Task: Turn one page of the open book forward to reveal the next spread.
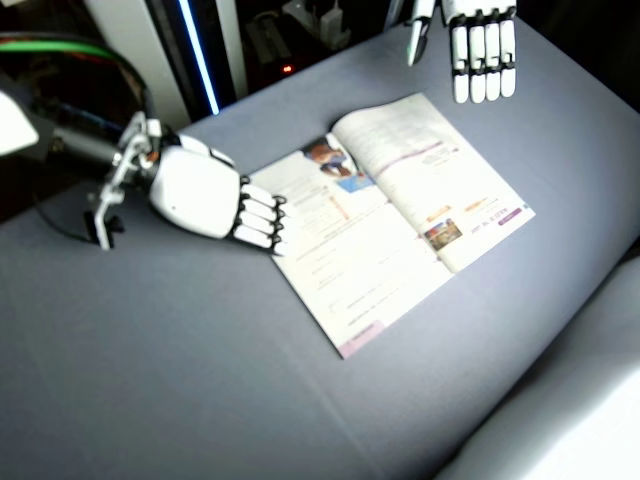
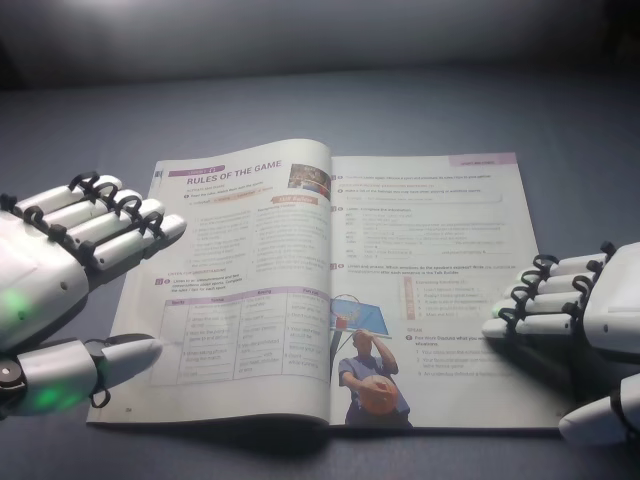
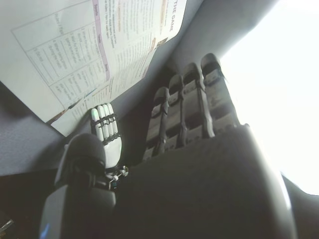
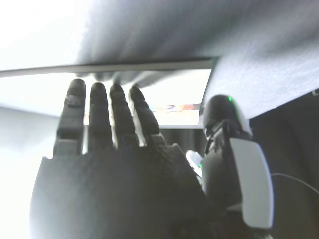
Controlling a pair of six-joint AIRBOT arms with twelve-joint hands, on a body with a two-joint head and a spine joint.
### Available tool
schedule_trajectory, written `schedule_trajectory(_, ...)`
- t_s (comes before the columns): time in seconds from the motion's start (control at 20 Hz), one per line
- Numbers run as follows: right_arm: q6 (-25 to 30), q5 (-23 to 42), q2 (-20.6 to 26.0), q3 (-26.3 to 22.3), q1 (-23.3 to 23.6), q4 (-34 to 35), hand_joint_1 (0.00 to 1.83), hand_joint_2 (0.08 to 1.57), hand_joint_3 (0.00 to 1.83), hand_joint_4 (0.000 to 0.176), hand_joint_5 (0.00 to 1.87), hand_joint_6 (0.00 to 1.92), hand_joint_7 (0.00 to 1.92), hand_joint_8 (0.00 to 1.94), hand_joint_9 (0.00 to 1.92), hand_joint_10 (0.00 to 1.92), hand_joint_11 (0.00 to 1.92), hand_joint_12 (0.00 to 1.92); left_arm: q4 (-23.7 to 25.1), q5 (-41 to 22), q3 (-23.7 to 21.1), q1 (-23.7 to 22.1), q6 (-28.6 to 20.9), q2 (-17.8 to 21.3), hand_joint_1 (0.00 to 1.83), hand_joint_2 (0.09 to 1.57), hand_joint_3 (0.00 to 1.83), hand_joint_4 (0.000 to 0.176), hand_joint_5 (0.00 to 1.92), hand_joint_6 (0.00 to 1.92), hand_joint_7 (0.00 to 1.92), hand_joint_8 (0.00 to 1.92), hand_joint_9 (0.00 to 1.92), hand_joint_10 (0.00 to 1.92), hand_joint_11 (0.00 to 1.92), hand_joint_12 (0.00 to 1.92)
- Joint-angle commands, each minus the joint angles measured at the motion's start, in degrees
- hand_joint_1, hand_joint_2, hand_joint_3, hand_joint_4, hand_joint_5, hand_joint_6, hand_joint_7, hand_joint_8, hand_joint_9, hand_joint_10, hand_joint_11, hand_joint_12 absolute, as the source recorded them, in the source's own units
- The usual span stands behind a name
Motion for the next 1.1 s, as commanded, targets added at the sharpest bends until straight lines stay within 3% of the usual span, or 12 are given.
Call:
schedule_trajectory(0.0, 0.1, 3.6, 0.2, -0.2, 0.8, 0.6, 0.00, 1.27, 0.00, 0.000, 0.06, 0.00, 0.08, 0.00, 0.07, 0.00, 0.06, 0.03, -0.2, -6.4, 0.5, -0.7, -0.1, -0.1, 0.00, 1.35, 0.00, 0.000, 0.10, 0.00, 0.12, 0.00, 0.11, 0.00, 0.09, 0.03)
schedule_trajectory(0.6, 0.1, 3.9, -5.3, 3.4, 2.0, 1.4, 0.00, 1.23, 0.00, 0.000, 0.05, 0.02, 0.03, 0.01, 0.00, 0.00, 0.00, 0.00, -0.1, -6.7, 0.5, -0.9, -0.3, -0.1, 0.00, 1.34, 0.00, 0.000, 0.11, 0.00, 0.13, 0.00, 0.12, 0.00, 0.10, 0.03)
schedule_trajectory(0.75, 0.1, 5.3, -7.0, 4.8, 2.4, 4.3, 0.00, 1.23, 0.00, 0.000, 0.04, 0.01, 0.02, 0.00, 0.00, 0.00, 0.00, 0.00, -0.1, -6.8, 0.5, -0.9, -0.3, -0.2, 0.00, 1.35, 0.00, 0.000, 0.11, 0.00, 0.13, 0.00, 0.12, 0.00, 0.09, 0.02)
schedule_trajectory(1.05, 0.1, 7.2, -11.6, 7.4, 6.2, 5.8, 0.00, 1.26, 0.01, 0.000, 0.00, 0.00, 0.02, 0.00, 0.00, 0.00, 0.00, 0.00, -0.1, -7.1, 0.6, -1.0, -0.3, -0.1, 0.00, 1.35, 0.00, 0.000, 0.13, 0.01, 0.16, 0.01, 0.15, 0.01, 0.13, 0.04)
